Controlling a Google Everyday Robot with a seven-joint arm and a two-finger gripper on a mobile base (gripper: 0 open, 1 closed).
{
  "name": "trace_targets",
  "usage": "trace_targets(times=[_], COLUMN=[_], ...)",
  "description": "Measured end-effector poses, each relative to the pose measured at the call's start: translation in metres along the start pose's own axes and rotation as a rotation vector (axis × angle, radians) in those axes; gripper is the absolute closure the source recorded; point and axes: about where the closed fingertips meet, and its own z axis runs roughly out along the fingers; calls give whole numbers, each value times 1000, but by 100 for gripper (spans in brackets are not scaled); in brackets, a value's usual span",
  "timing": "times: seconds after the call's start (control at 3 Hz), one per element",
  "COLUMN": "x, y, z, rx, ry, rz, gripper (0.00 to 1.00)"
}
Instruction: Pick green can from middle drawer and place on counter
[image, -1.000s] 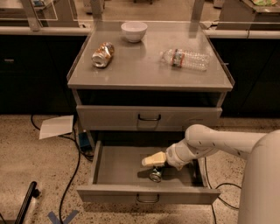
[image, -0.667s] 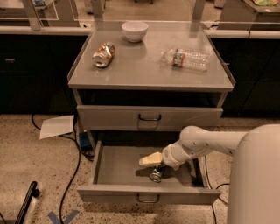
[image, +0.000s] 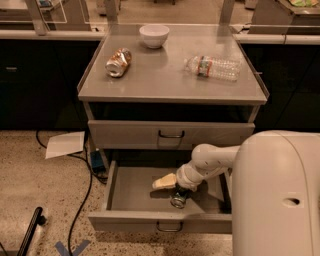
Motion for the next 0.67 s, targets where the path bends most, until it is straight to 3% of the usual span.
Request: trace_targets(times=[0.33,0.67], x=[-5,-5], y=[-12,-13], z=[11,12], rx=[40,42], ry=[-1,-1], rz=[26,27], gripper=[0,0])
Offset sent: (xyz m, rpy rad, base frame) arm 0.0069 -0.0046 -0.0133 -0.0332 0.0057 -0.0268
